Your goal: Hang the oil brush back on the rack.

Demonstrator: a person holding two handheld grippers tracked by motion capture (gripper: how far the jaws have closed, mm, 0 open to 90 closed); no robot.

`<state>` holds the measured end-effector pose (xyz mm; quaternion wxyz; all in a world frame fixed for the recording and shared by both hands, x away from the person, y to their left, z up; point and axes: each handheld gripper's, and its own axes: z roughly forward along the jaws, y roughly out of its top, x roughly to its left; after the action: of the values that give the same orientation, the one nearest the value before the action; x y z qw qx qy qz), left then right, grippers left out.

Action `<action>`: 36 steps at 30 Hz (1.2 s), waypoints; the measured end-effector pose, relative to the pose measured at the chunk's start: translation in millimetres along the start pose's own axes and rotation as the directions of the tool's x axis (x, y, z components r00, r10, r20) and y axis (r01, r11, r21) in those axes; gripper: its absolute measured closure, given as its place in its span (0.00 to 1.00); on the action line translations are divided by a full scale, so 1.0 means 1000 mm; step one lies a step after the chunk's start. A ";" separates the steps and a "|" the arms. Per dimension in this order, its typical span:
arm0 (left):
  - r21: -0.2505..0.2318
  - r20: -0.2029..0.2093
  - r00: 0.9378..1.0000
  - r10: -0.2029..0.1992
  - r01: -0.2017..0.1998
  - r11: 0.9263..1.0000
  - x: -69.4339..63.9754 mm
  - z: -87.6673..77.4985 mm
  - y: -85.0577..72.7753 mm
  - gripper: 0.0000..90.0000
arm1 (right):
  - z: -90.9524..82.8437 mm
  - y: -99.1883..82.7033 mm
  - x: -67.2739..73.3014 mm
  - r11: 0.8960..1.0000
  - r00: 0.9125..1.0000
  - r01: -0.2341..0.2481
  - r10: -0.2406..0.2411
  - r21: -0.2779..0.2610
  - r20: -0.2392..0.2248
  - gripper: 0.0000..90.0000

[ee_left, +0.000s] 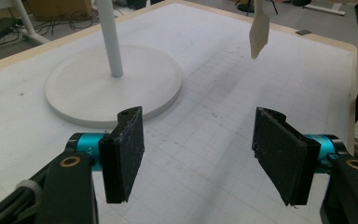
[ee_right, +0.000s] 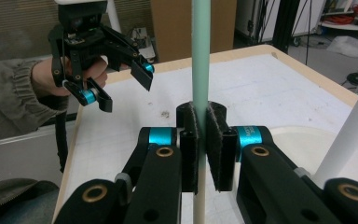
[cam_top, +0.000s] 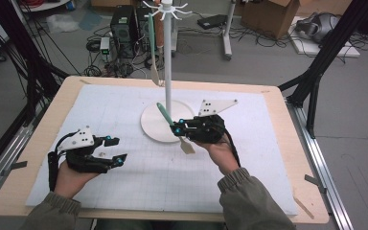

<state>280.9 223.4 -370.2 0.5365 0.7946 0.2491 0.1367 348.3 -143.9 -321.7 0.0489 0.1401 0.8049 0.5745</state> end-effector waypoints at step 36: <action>0.000 -0.054 0.998 -0.024 0.024 1.000 0.008 -0.011 -0.010 0.30 | 0.001 0.078 -0.027 0.986 0.995 0.004 0.013 -0.167 0.098 0.94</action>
<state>279.5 238.9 -375.5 0.5310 0.7877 0.2731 0.1518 387.1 -127.2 -251.1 0.0988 0.1654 0.7501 0.6327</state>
